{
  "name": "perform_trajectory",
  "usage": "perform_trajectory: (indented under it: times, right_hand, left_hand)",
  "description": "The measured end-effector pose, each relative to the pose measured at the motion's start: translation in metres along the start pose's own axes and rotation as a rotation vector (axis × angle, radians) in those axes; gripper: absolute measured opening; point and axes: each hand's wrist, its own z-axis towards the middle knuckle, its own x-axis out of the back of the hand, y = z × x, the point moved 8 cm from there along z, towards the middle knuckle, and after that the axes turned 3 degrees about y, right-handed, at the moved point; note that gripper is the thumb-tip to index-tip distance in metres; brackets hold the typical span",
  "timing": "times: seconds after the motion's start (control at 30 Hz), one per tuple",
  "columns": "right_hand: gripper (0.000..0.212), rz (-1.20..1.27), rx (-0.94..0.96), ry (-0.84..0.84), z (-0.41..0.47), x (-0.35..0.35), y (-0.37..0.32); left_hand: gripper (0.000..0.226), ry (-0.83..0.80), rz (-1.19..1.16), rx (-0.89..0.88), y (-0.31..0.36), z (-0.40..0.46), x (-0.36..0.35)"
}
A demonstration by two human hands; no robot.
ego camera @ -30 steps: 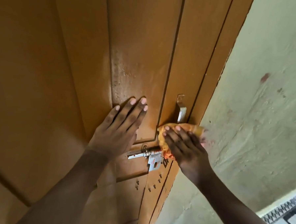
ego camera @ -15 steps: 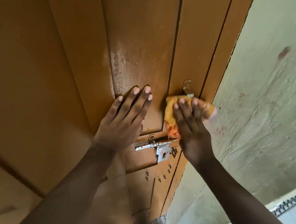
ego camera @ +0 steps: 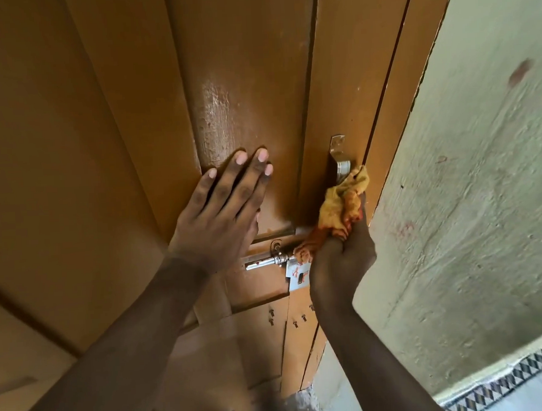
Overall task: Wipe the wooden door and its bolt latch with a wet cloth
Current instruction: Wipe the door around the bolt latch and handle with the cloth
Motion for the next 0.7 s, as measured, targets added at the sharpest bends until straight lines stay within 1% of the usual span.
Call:
perform_trajectory:
  times: [0.07, 0.17, 0.23, 0.3, 0.33, 0.37, 0.4, 0.47, 0.53, 0.57, 0.63, 0.7]
  right_hand:
    - [0.053, -0.003, -0.045, 0.011, -0.014, 0.002, 0.005]
    - [0.039, 0.068, -0.254, 0.098, -0.007, 0.005, 0.024]
    - [0.04, 0.129, -0.299, 0.135, -0.001, 0.003, 0.019]
    - [0.042, 0.065, -0.302, 0.146, -0.012, 0.004, 0.011]
    - [0.036, 0.039, -0.331, 0.144, -0.021, 0.004, 0.011]
    - [0.03, 0.027, -0.383, 0.131, -0.029, 0.002, 0.015]
    - [0.029, 0.025, -0.446, 0.134, -0.033, 0.0, 0.019]
    - [0.031, 0.081, -0.574, 0.195, -0.029, -0.004, 0.027]
    - [0.035, 0.134, -0.621, 0.248, -0.022, -0.003, 0.024]
    - [0.038, 0.15, -0.615, 0.245, -0.022, -0.003, 0.02]
    - [0.042, 0.169, -0.597, 0.173, -0.03, -0.003, 0.012]
    - [0.046, 0.217, -0.632, 0.126, -0.04, 0.002, 0.015]
  left_hand:
    - [0.067, 0.003, 0.009, 0.004, -0.001, -0.001, 0.0]
    - [0.069, -0.003, 0.009, 0.001, 0.0, -0.001, -0.001]
    - [0.07, 0.011, 0.012, 0.003, 0.001, 0.0, 0.0]
    - [0.07, 0.014, 0.003, 0.015, -0.001, 0.0, 0.001]
    - [0.071, 0.014, -0.005, 0.015, -0.001, 0.0, 0.0]
    - [0.071, 0.014, -0.007, 0.011, -0.001, 0.0, 0.0]
    - [0.071, 0.012, -0.005, 0.007, 0.0, 0.0, 0.0]
    - [0.071, 0.01, 0.001, 0.001, 0.0, -0.001, 0.0]
    - [0.071, -0.002, 0.01, 0.003, 0.0, -0.002, -0.001]
    - [0.071, -0.004, 0.015, 0.001, 0.0, -0.002, -0.001]
    - [0.071, 0.0, 0.016, -0.003, 0.0, -0.002, -0.001]
    - [0.071, 0.005, 0.015, -0.005, 0.0, -0.001, -0.002]
